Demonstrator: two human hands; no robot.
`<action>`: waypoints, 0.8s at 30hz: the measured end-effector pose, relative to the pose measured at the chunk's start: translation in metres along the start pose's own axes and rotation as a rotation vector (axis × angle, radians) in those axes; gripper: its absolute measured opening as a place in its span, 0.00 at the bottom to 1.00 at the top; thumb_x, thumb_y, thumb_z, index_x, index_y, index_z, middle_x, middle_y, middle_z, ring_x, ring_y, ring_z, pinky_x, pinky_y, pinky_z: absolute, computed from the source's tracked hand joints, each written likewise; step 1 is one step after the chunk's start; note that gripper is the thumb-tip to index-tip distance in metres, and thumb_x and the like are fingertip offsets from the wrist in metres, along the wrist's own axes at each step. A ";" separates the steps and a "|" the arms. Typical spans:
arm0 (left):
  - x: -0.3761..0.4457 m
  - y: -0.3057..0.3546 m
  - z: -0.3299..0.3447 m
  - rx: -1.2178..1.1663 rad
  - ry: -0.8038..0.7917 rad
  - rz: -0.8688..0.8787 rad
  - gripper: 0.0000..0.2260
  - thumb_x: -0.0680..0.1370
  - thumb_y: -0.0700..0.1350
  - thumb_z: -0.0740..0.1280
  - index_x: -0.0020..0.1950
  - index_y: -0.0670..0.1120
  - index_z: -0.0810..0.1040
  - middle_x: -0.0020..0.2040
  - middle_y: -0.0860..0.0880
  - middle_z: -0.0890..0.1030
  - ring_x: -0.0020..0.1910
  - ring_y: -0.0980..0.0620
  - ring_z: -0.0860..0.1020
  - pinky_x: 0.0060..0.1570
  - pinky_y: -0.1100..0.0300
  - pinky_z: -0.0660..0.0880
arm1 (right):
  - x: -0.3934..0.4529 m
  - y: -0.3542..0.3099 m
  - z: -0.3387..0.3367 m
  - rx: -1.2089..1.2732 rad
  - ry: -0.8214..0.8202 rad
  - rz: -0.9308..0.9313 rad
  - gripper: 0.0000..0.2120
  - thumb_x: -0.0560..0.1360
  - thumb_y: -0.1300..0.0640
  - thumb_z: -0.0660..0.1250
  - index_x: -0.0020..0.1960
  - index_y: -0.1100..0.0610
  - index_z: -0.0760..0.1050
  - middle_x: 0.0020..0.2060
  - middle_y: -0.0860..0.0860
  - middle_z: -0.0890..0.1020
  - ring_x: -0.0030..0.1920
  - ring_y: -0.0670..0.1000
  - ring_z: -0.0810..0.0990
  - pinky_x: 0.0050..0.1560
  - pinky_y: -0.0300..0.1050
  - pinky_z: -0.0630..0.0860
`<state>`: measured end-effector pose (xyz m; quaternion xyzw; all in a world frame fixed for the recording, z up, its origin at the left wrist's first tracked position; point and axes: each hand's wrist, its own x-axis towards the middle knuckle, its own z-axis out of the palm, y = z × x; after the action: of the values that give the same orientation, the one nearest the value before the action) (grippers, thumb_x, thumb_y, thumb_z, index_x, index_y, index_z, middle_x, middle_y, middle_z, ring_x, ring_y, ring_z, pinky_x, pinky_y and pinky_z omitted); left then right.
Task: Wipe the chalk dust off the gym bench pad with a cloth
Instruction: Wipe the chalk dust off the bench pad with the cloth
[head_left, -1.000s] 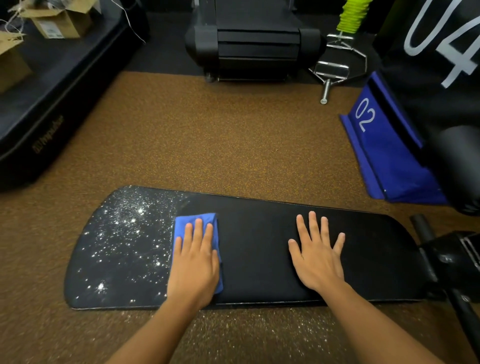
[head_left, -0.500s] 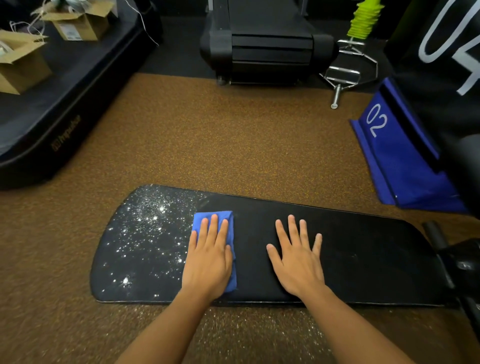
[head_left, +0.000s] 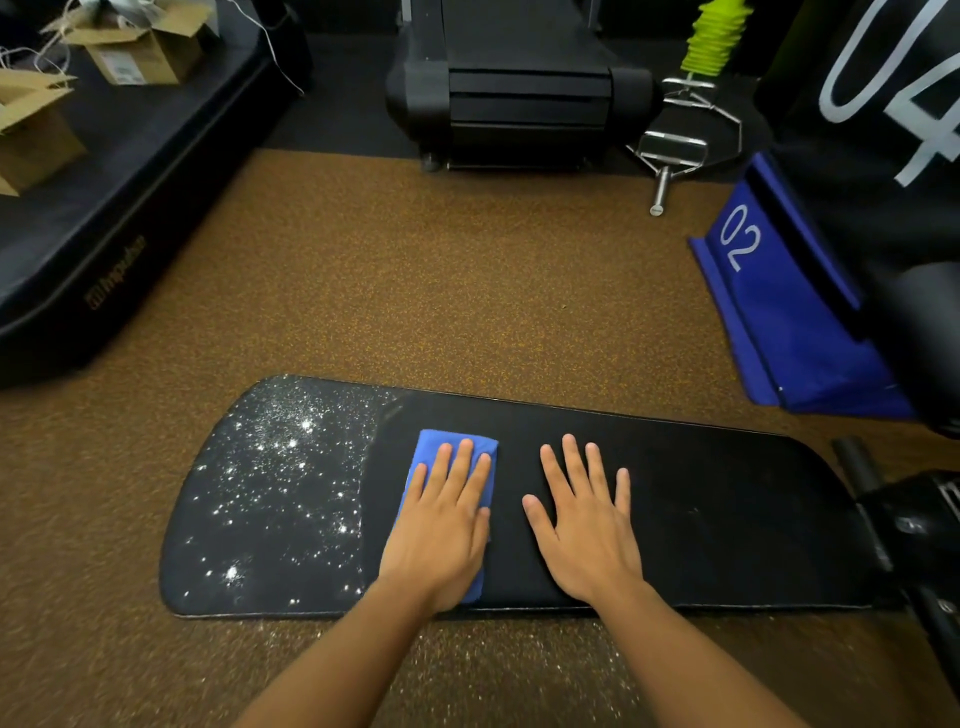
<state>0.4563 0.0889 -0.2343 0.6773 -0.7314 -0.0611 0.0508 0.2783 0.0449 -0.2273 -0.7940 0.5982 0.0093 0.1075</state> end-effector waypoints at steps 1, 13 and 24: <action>0.003 -0.003 -0.002 -0.007 -0.007 0.006 0.25 0.80 0.52 0.47 0.76 0.45 0.57 0.76 0.45 0.59 0.75 0.44 0.56 0.71 0.44 0.54 | 0.000 0.000 0.000 0.000 -0.004 0.001 0.32 0.75 0.35 0.33 0.76 0.46 0.37 0.77 0.48 0.40 0.75 0.52 0.35 0.73 0.60 0.36; -0.013 -0.008 -0.005 -0.069 0.022 -0.250 0.27 0.79 0.54 0.40 0.77 0.46 0.46 0.78 0.46 0.46 0.76 0.46 0.42 0.73 0.47 0.45 | 0.002 0.001 -0.005 -0.014 -0.081 -0.013 0.33 0.71 0.35 0.27 0.73 0.46 0.30 0.76 0.49 0.36 0.74 0.54 0.32 0.71 0.61 0.35; -0.015 -0.016 -0.006 0.014 -0.036 -0.155 0.26 0.80 0.55 0.46 0.77 0.46 0.50 0.77 0.45 0.52 0.76 0.43 0.49 0.70 0.48 0.45 | 0.002 0.000 -0.007 -0.027 -0.110 -0.037 0.34 0.69 0.35 0.25 0.72 0.47 0.29 0.75 0.51 0.34 0.72 0.55 0.30 0.71 0.63 0.35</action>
<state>0.4745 0.1027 -0.2304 0.7310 -0.6780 -0.0720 0.0278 0.2782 0.0420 -0.2209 -0.8046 0.5766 0.0589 0.1295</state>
